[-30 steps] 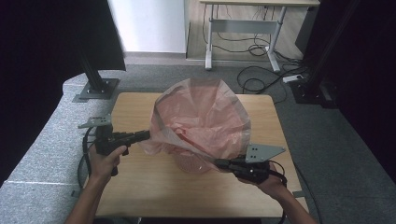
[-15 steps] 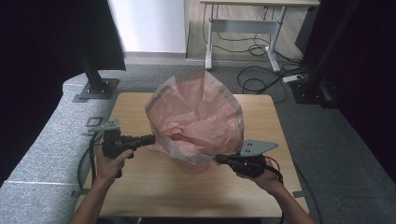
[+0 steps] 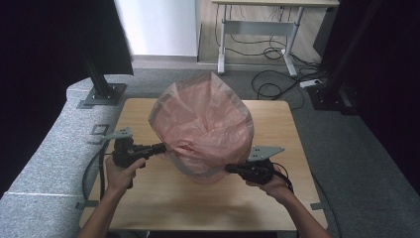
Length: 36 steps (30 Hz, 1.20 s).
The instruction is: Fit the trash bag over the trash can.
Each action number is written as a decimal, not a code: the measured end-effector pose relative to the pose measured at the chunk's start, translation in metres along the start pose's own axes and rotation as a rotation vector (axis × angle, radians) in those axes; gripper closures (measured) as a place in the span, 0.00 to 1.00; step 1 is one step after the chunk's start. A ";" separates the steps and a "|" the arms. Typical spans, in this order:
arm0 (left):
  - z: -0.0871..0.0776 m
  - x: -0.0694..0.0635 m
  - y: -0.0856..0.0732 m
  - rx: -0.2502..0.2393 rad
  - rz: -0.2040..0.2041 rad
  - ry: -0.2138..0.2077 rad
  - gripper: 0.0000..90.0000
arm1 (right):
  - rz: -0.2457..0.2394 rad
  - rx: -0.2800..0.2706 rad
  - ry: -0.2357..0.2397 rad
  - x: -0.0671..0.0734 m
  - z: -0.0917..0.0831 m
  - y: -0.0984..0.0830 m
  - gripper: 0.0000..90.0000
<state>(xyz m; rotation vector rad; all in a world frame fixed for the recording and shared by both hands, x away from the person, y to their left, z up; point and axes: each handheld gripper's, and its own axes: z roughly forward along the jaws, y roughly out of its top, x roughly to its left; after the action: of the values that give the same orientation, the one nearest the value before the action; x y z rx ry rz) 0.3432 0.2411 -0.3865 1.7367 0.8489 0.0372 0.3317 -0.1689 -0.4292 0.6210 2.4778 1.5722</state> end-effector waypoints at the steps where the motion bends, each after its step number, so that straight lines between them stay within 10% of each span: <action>1: 0.000 0.001 0.000 -0.001 -0.004 0.002 1.00 | 0.008 -0.007 0.002 -0.002 0.000 -0.001 0.99; 7: -0.001 0.001 -0.001 -0.012 -0.023 -0.005 1.00 | 0.016 -0.038 -0.001 -0.004 -0.013 -0.004 0.99; 13: -0.005 -0.006 0.004 -0.022 0.004 0.029 1.00 | 0.001 -0.110 -0.014 0.002 -0.040 -0.004 0.62; 24: -0.005 -0.006 0.006 -0.029 0.005 0.025 1.00 | 0.050 -0.228 -0.170 -0.014 -0.110 0.021 0.41; 36: -0.004 -0.003 0.007 -0.035 0.004 0.041 0.99 | 0.148 -0.181 -0.218 -0.067 -0.071 0.094 0.33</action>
<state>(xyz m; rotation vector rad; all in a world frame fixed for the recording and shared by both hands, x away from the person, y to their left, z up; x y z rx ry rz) 0.3426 0.2417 -0.3778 1.7102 0.8696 0.0900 0.3937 -0.2215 -0.3207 0.9100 2.1491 1.6562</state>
